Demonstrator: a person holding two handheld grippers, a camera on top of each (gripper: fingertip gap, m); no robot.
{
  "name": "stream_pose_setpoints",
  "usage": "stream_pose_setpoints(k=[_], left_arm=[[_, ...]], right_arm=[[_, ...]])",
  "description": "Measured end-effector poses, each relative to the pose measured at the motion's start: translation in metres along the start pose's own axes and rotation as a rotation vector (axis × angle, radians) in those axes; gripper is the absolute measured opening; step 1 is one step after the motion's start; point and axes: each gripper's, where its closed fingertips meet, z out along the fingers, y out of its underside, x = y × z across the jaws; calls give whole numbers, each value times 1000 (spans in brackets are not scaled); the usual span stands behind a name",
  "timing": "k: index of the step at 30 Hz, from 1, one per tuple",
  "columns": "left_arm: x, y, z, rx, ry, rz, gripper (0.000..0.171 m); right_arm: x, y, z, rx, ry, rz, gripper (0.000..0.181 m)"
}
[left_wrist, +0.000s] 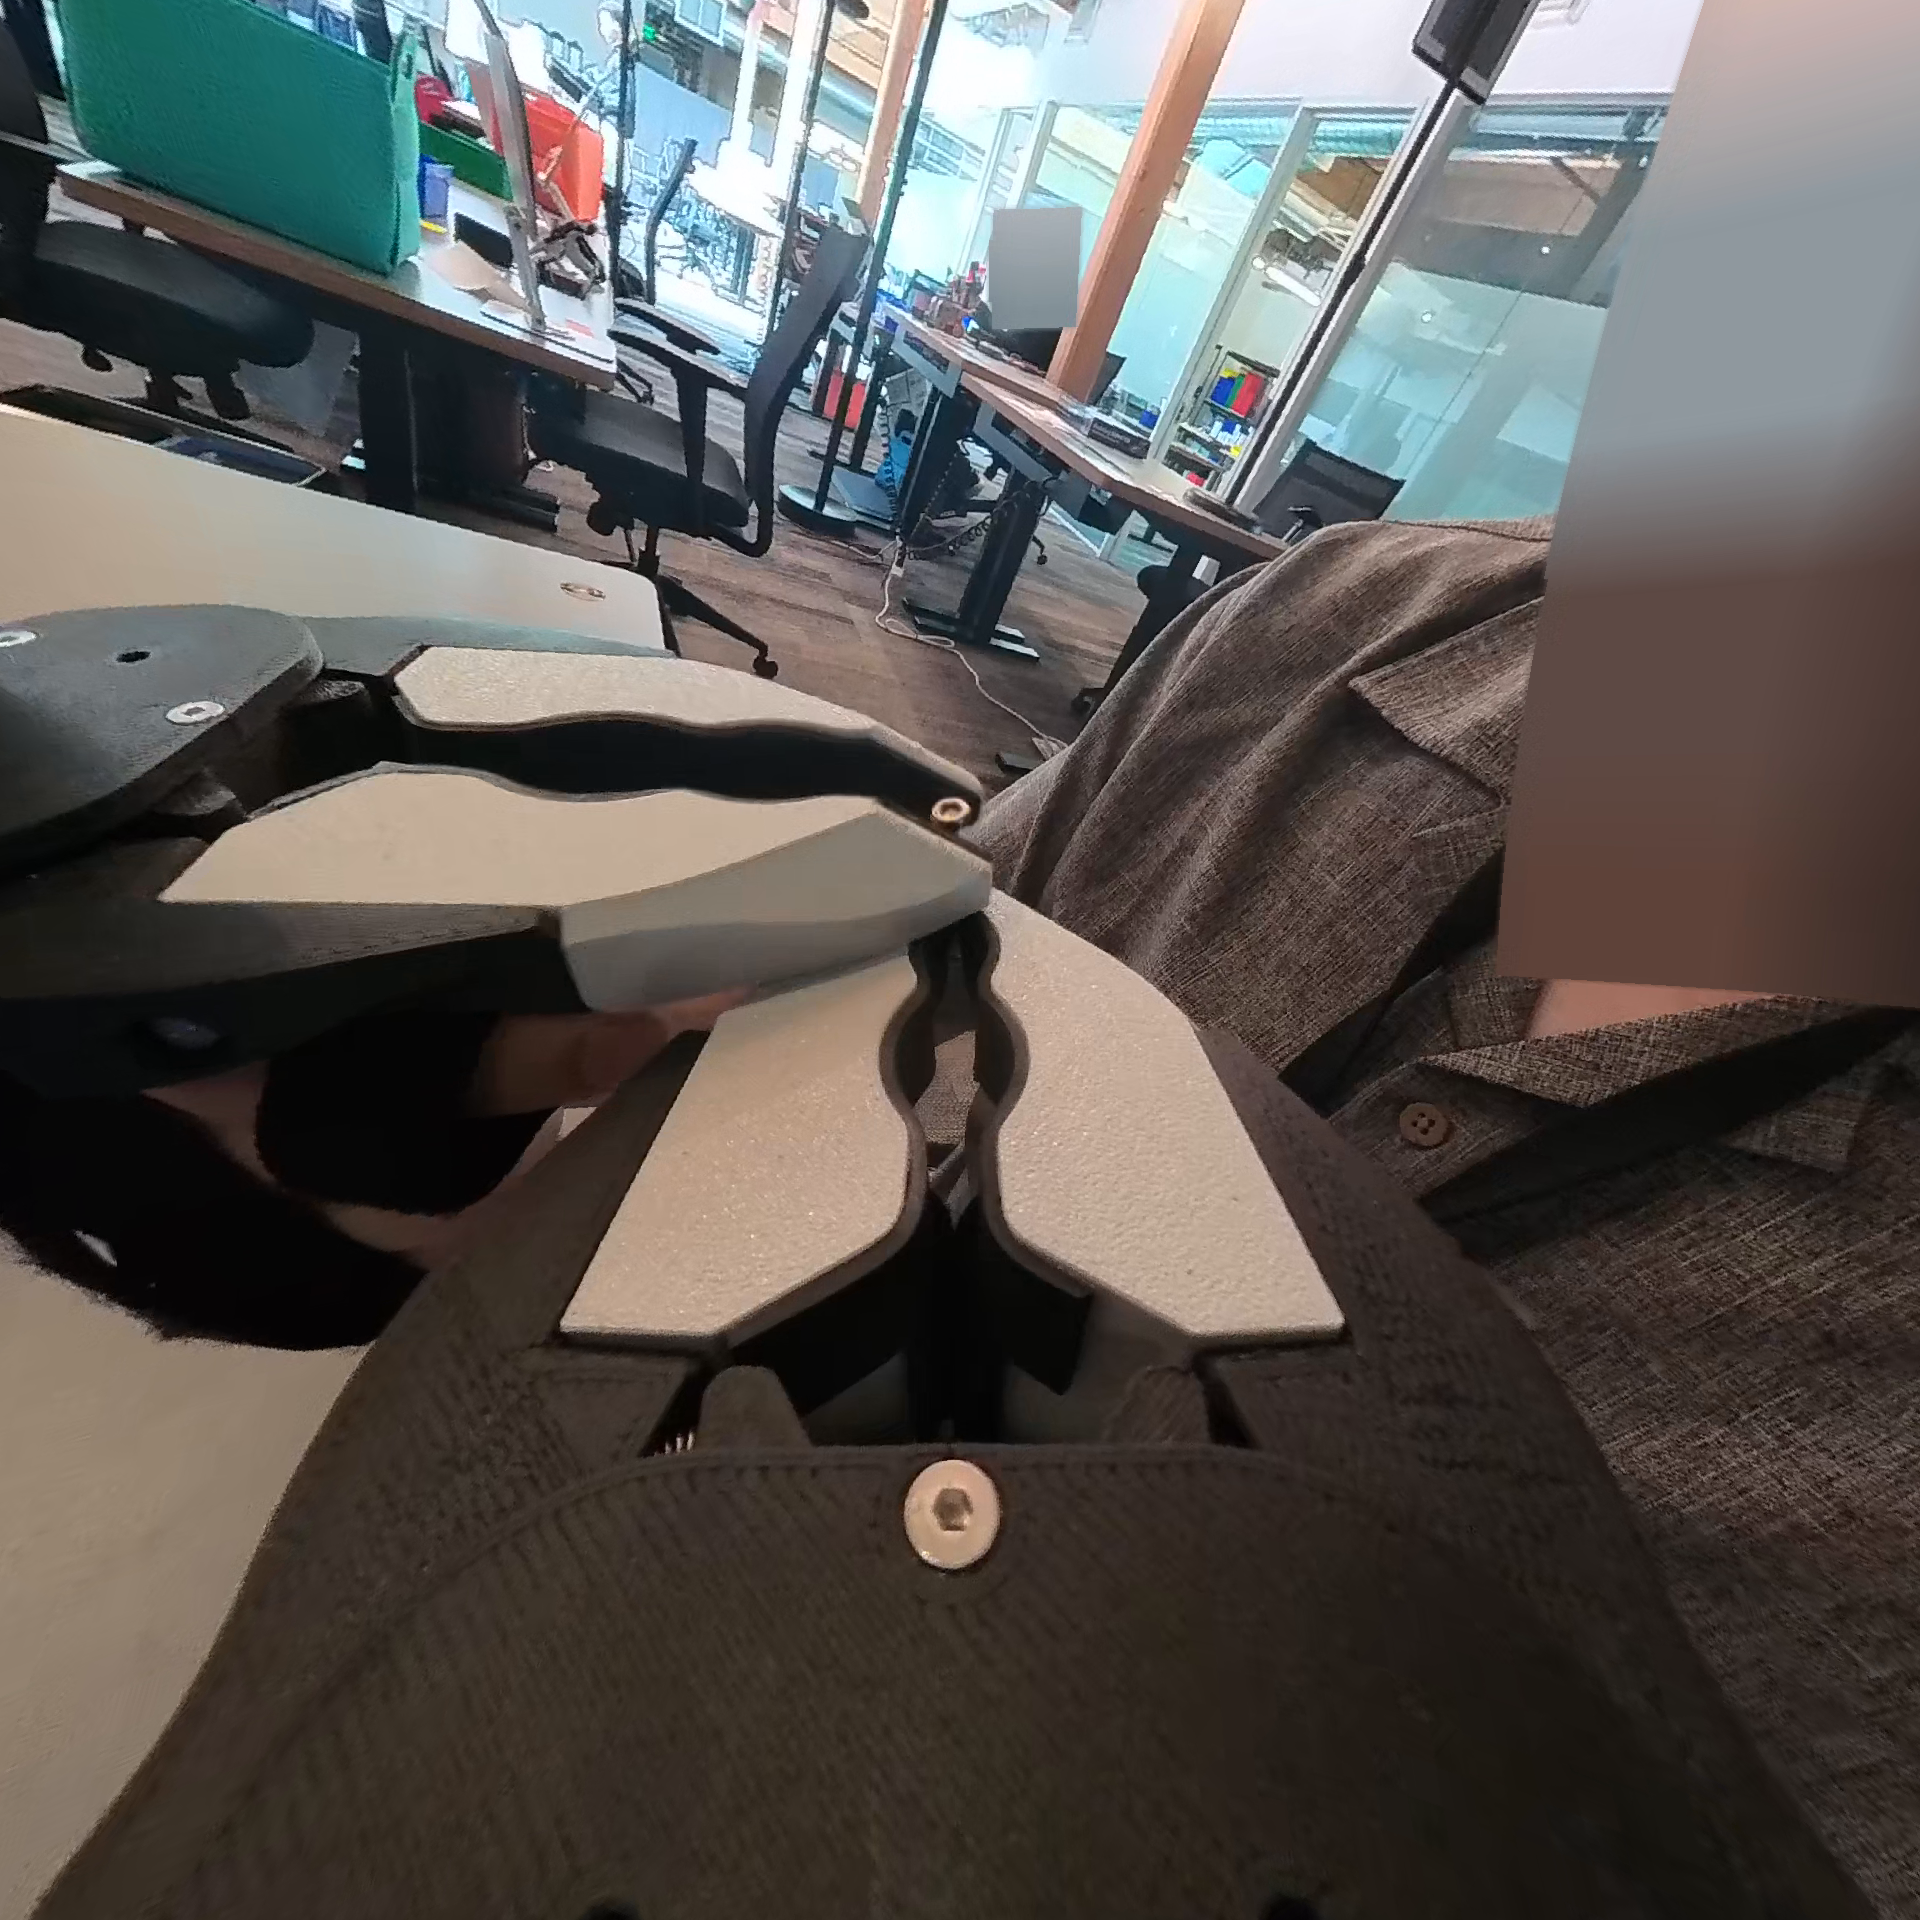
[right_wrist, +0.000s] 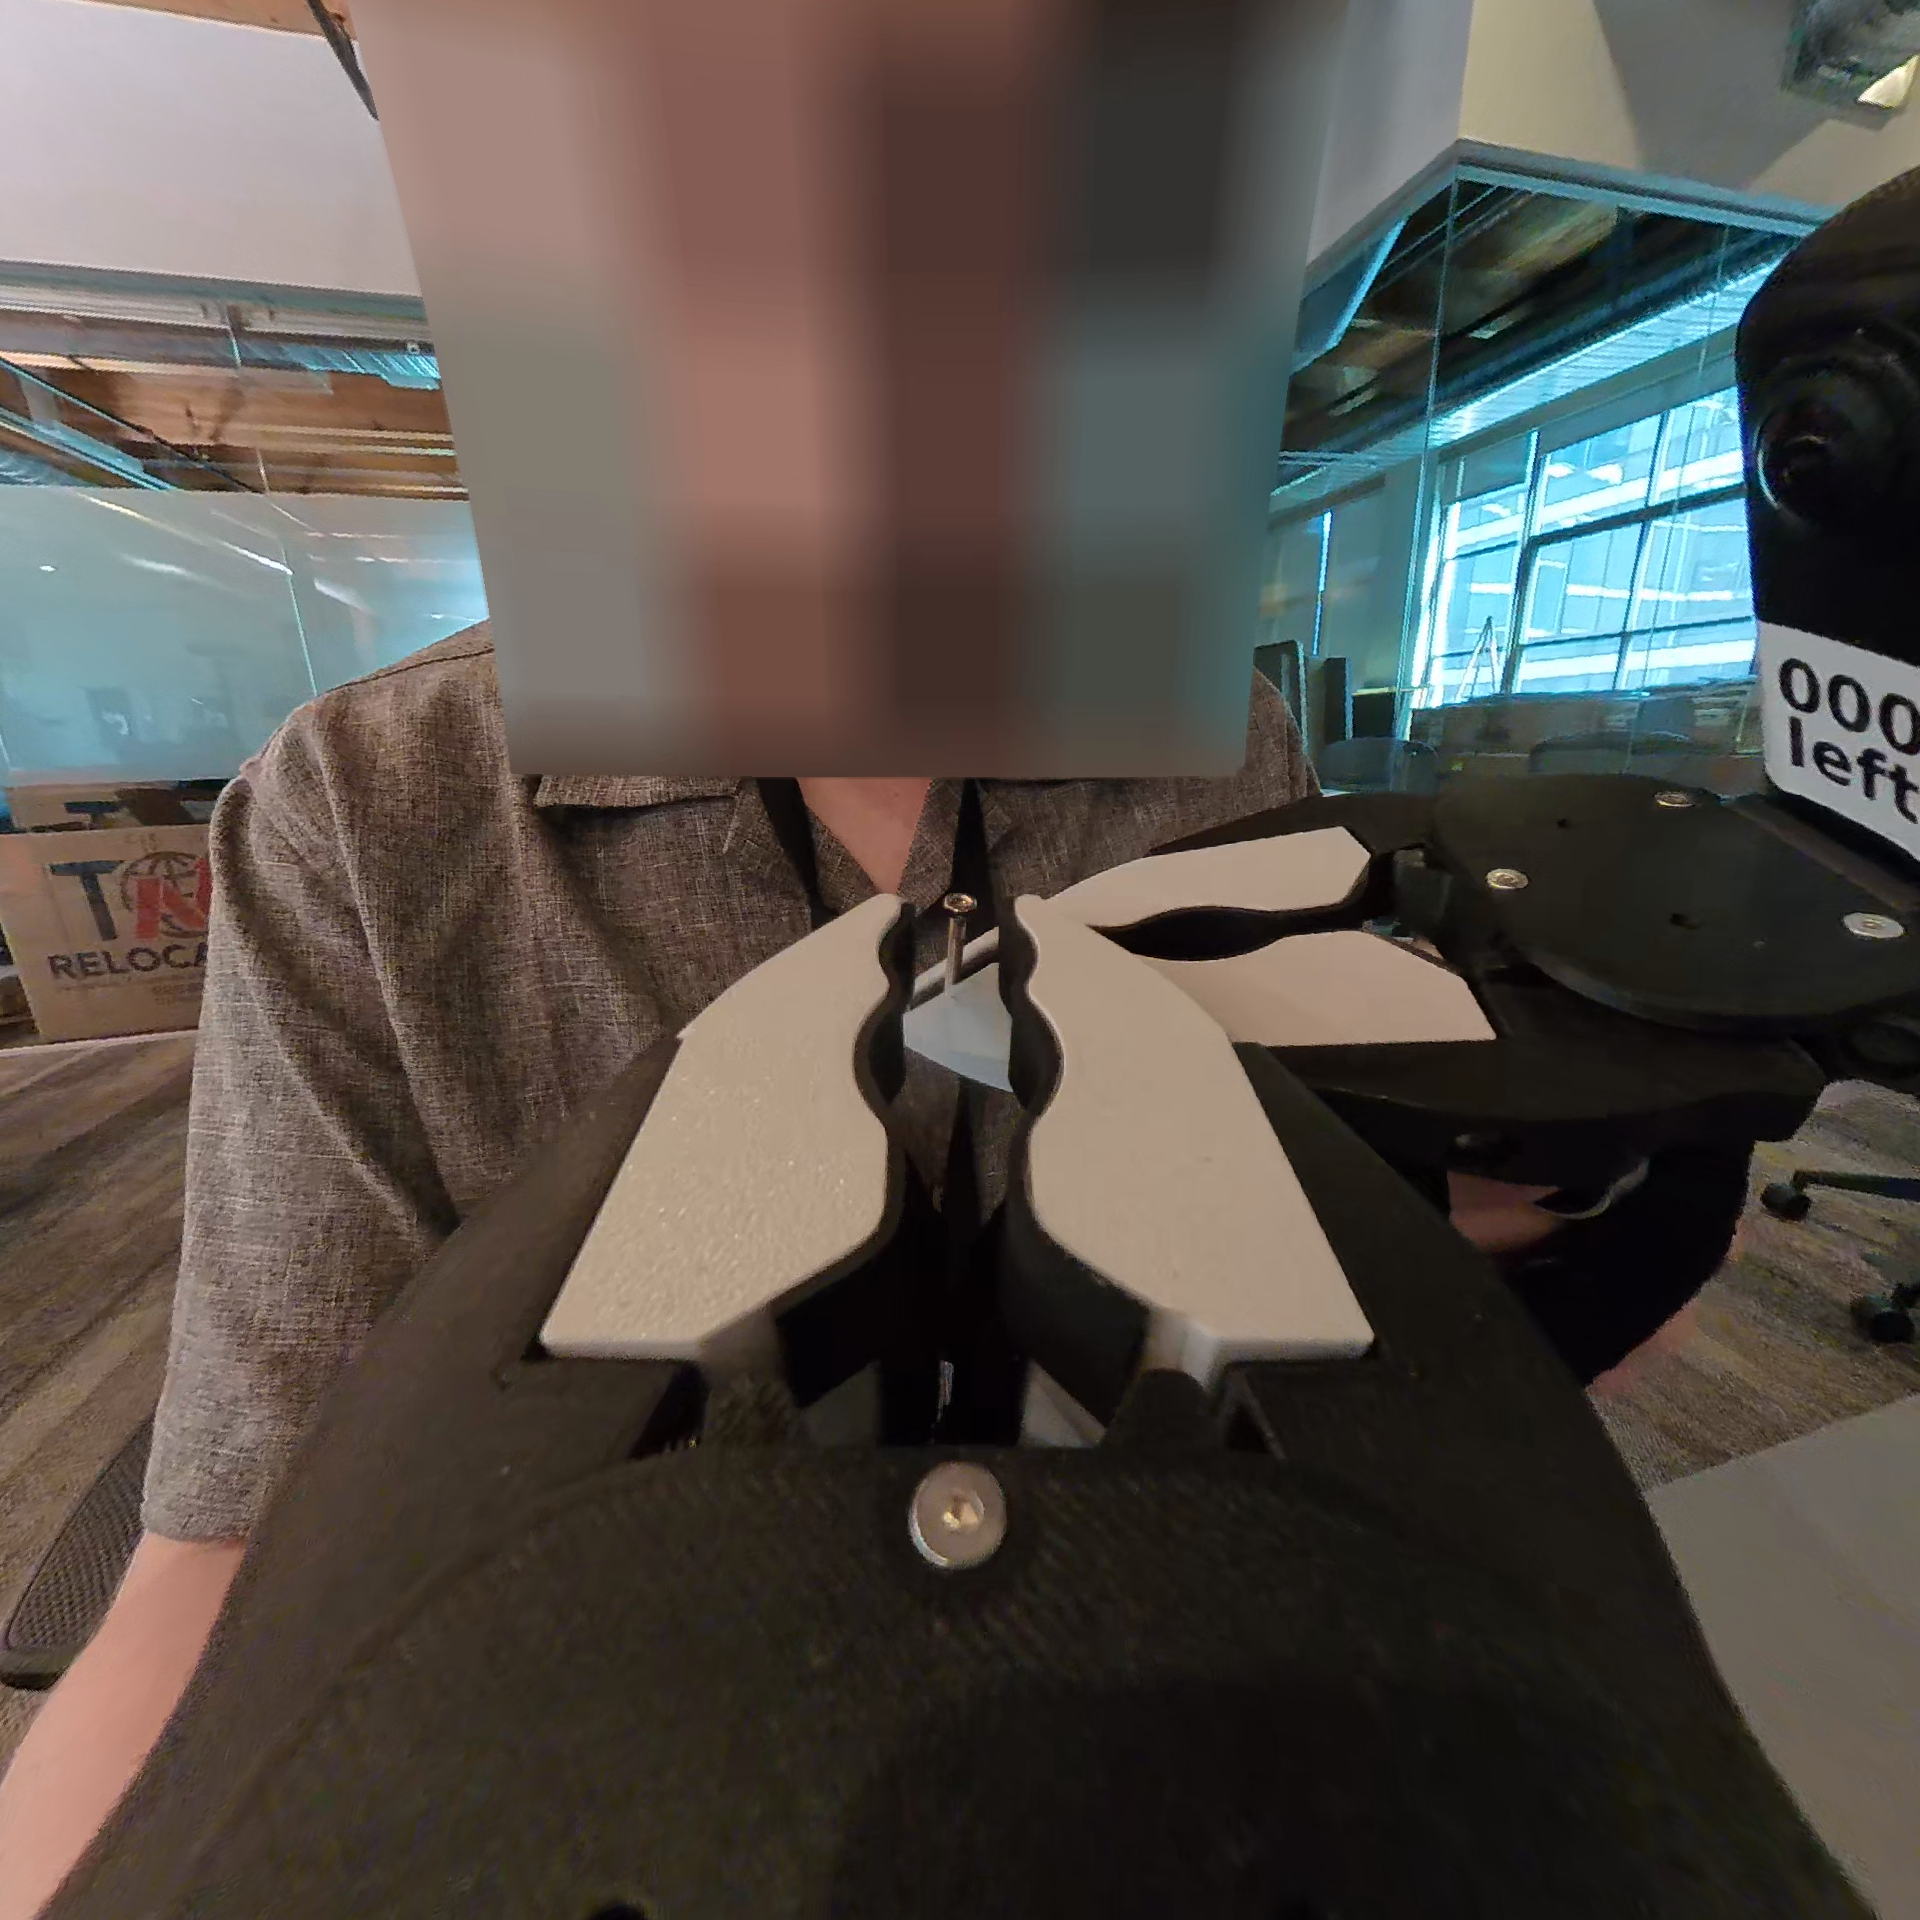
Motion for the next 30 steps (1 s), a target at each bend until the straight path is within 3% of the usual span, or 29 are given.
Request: stream_pose_setpoints(k=[5, 8, 10, 14, 16, 18, 23, 30], left_arm=[[-2, -2, -3, 4, -30, 7, 2], [-16, -5, -10, 20, -138, 13, 2], [-37, -8, -20, 35, -298, 20, 2], [-77, -14, -50, 68, -653, 66, 2], [-90, -14, -62, 70, -785, 95, 2], [-97, -15, -69, 72, -880, 118, 2], [-105, -14, -74, 46, -1011, 169, 2], [-106, -15, -77, 43, -1069, 195, 2]], right_arm=[[0, -11, -10, 68, 42, -22, 23], [5, -27, -24, 151, 238, -74, 29], [19, -34, -35, 166, 534, -130, 35], [29, -48, -93, 232, 1367, -312, 40], [17, -44, -108, 177, 1695, -413, 28], [14, -39, -111, 41, 1926, -482, 32], [35, -28, -100, -218, 2107, -541, 37], [48, -29, -104, -247, 2174, -585, 32]])
